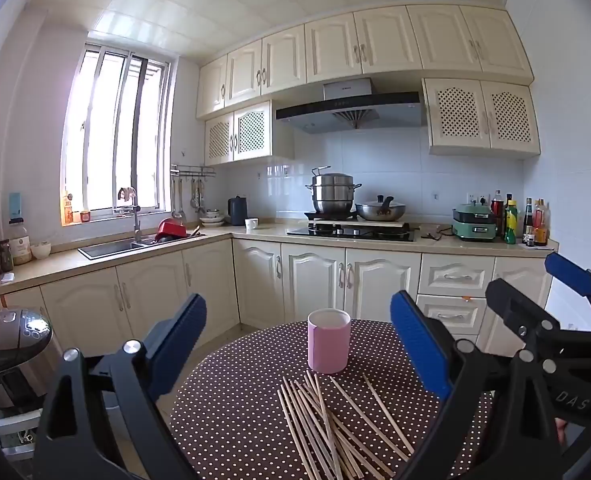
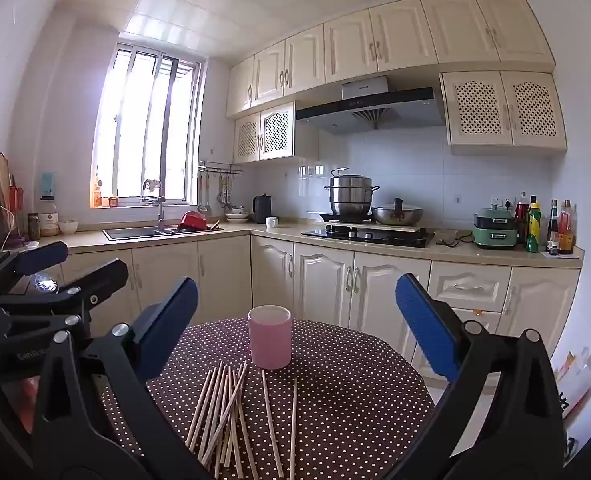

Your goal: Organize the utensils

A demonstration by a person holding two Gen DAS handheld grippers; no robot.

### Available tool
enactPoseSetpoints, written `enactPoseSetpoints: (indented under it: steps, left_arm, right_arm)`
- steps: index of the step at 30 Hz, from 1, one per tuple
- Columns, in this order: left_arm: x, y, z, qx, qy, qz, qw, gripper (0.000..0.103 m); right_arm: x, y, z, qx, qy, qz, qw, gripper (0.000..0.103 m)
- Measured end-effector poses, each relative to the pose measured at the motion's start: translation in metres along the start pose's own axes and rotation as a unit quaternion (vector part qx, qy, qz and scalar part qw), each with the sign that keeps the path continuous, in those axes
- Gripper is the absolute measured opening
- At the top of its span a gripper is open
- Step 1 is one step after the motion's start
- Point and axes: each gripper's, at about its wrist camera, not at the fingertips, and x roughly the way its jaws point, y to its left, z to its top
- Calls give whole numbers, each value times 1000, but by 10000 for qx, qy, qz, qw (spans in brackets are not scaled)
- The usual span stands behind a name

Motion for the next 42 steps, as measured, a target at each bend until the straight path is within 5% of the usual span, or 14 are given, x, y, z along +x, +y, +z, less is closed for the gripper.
enactPoseSetpoints:
  steps: [42]
  left_arm:
    - [5, 3, -4, -17, -5, -11, 10000, 91]
  right_arm:
    - [7, -2, -1, 56, 105, 14, 9999, 97]
